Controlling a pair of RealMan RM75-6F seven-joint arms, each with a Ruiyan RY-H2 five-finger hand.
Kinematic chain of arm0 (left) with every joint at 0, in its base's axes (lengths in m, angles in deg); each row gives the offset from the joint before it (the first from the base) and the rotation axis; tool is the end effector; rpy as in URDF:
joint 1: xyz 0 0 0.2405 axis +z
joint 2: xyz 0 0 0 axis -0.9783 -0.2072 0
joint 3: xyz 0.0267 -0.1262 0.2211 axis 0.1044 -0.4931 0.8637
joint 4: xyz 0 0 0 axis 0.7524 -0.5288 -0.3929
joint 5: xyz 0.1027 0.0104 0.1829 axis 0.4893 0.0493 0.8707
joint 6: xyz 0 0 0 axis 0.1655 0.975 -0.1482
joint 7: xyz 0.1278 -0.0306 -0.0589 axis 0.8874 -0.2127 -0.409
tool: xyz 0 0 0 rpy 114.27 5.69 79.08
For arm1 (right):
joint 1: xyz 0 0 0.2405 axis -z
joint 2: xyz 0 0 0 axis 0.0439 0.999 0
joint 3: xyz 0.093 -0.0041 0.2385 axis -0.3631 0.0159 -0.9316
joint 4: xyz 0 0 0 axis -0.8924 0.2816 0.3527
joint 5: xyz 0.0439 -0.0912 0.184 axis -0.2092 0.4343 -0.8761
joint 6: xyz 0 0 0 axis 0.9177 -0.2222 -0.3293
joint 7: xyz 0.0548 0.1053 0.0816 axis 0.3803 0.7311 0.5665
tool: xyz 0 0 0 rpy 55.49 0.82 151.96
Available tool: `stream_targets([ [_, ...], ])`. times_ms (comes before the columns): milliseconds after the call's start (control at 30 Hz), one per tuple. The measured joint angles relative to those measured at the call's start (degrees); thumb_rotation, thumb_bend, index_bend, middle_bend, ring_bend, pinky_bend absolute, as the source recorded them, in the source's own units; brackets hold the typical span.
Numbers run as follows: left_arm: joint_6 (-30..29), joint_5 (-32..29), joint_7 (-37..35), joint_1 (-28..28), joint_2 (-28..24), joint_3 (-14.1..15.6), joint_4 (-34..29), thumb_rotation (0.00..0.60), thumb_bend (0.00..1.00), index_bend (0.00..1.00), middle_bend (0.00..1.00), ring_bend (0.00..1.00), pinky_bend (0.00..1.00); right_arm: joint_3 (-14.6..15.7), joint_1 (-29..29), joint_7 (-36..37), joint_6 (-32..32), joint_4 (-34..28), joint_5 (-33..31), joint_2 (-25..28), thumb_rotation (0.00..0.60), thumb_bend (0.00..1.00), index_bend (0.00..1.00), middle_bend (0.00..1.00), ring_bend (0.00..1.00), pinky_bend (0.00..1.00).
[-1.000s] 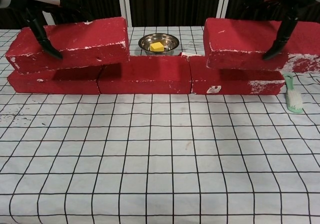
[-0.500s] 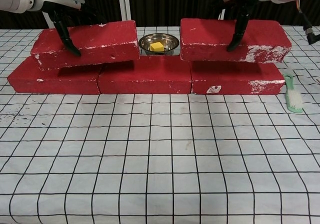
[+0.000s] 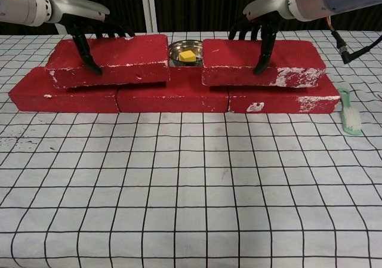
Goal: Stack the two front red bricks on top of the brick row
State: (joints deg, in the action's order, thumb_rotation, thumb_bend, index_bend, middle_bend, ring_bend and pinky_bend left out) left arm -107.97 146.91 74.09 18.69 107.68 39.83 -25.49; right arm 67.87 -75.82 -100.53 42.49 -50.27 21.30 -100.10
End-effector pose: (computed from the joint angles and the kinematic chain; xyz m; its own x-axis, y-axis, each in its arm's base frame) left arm -0.1436 0.4601 0.0500 0.5705 0.4297 0.7000 0.8122 -0.4218 -0.4030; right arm -0.0682 -0.4565 0.0273 0.5741 -0.4184 0.7038 -0.8187 -0.3061 0.4858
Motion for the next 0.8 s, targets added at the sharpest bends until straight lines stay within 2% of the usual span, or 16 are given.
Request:
stream_targets([
  [467,-2.0,6.6,-6.6,-0.9,1.4,2.6,3.0,0.600,0.21,0.17,0.23,0.12,0.24,1.3,-1.0,3.5,0.0,3.0,2.7,-2.6,0.600,0.05,0.19,0.24,0.20,0.18],
  [800,-4.7,11.5,-12.0,-2.2,1.5,5.8,3.9,0.600,0.17,0.17,0.23,0.12,0.24,2.7,-1.3,5.6,-0.3,4.3,3.4,-3.4,0.600,0.05,0.19,0.24,0.20,0.18],
])
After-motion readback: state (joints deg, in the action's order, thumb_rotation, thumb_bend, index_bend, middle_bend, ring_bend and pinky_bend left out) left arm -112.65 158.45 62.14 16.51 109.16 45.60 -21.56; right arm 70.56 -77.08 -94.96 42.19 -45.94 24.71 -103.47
